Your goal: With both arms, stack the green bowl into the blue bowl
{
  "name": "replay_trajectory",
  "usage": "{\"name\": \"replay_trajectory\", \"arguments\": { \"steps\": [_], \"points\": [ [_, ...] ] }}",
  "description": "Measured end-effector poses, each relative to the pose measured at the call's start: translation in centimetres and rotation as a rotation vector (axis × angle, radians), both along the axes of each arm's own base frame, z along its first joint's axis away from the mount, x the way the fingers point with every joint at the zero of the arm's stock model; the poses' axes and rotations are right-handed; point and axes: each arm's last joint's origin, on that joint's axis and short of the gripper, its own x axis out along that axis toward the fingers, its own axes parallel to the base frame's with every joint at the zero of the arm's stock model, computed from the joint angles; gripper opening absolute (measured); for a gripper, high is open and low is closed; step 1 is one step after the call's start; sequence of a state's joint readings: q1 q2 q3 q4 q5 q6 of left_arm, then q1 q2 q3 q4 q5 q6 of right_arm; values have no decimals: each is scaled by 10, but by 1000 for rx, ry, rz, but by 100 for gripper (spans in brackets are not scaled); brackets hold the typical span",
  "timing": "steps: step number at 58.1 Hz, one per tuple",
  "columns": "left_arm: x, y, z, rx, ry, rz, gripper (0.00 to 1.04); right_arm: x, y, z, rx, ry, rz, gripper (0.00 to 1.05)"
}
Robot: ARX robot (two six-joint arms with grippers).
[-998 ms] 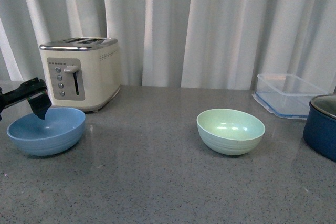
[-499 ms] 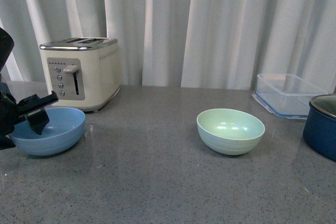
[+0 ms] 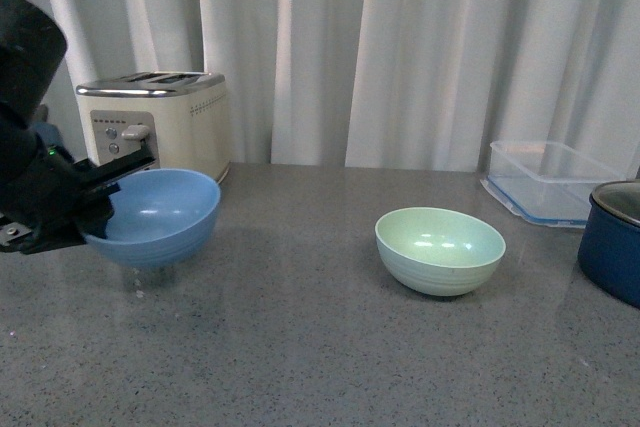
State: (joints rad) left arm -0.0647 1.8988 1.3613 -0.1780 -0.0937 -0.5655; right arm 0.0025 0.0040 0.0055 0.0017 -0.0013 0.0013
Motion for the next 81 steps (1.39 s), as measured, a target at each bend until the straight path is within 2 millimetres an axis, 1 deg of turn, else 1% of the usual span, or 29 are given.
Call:
{"name": "replay_trajectory", "arguments": {
  "steps": [9, 14, 18, 20, 28, 40, 51, 55, 57, 60, 65, 66, 68, 70, 74, 77, 81],
  "points": [
    [4, -42, 14, -20, -41, -99, 4, 0, 0, 0, 0, 0, 0, 95],
    [8, -60, 18, -31, -54, -138, 4, 0, 0, 0, 0, 0, 0, 95],
    [13, -74, 17, -43, -55, -163, 4, 0, 0, 0, 0, 0, 0, 95],
    [16, -80, 13, -52, -46, -173, 4, 0, 0, 0, 0, 0, 0, 95],
    [24, -90, -3, -45, -11, -181, 4, 0, 0, 0, 0, 0, 0, 95],
    [31, -96, -22, -31, 37, -181, 4, 0, 0, 0, 0, 0, 0, 95],
    [36, -103, -33, -27, 63, -194, 4, 0, 0, 0, 0, 0, 0, 95],
    [38, -104, -33, -19, 63, -190, 4, 0, 0, 0, 0, 0, 0, 95],
    [38, -104, -33, -18, 63, -188, 8, 0, 0, 0, 0, 0, 0, 95],
    [38, -104, -33, -19, 63, -190, 19, 0, 0, 0, 0, 0, 0, 95],
    [39, -104, -32, -30, 61, -203, 40, 0, 0, 0, 0, 0, 0, 95],
    [39, -104, -32, -31, 61, -204, 42, 0, 0, 0, 0, 0, 0, 95],
    [39, -105, -31, -43, 56, -216, 49, 0, 0, 0, 0, 0, 0, 95],
    [39, -105, -30, -47, 50, -223, 52, 0, 0, 0, 0, 0, 0, 95],
    [39, -105, -27, -53, 37, -235, 63, 0, 0, 0, 0, 0, 0, 95],
    [38, -105, -21, -57, 17, -253, 72, 0, 0, 0, 0, 0, 0, 95],
    [35, -104, -13, -57, -15, -269, 81, 0, 0, 0, 0, 0, 0, 95]
  ]
}}
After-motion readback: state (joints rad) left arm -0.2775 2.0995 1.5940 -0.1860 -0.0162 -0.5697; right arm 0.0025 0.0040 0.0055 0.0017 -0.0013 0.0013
